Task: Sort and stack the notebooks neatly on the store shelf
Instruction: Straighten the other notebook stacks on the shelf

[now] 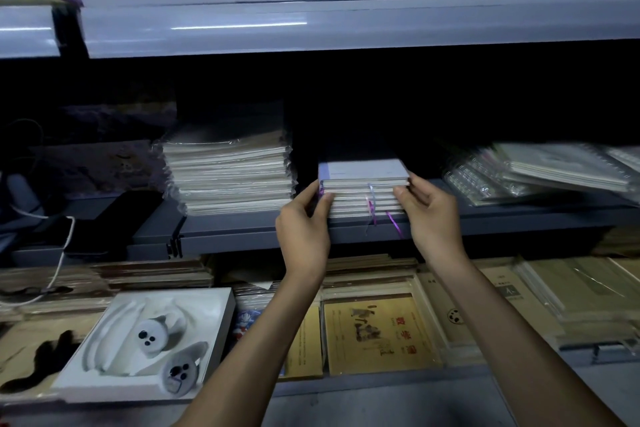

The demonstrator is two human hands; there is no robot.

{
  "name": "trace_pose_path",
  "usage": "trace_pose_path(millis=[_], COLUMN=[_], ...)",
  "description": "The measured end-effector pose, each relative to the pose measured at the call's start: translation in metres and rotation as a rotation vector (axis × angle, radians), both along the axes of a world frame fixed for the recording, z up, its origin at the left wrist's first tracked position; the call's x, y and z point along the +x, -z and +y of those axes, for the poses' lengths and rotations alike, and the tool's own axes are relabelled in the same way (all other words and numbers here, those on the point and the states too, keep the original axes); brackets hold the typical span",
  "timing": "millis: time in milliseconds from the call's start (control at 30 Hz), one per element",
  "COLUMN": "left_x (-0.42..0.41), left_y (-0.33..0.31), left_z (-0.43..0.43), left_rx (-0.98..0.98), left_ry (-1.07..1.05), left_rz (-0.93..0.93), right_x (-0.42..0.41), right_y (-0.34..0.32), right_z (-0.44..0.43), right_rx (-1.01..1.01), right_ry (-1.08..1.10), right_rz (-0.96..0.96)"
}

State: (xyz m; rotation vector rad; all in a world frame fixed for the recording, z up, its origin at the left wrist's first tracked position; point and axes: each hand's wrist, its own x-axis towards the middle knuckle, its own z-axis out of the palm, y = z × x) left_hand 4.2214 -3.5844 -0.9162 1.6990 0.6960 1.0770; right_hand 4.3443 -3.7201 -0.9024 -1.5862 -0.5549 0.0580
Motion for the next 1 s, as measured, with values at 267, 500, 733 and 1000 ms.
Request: trace_pose_path(millis=[267, 500, 733, 1000], left_x=[0.000, 0.002, -0.002, 0.003], left_y=[-0.003, -0.003, -0.002, 0.010], left_z=[-0.001, 0.002, 0.008, 0.019], left_rx=[-0.056, -0.086, 0.063, 0.068], left_ry=[-0.036, -0.057, -0.003, 0.061], left_rz=[-0.051, -0.070, 0.085, 0.046], right_x=[0.001, 0.001, 0.002, 0.008], right_y=[0.002, 0.002, 0.003, 0.009], right_z=[0.004, 0.006, 0.004, 0.009], right_rx=[0.058, 0.062, 0.087, -0.042], right_ry=[0.020, 0.043, 0.056, 0.030], right_rz=[0.050, 0.041, 0.074, -0.027])
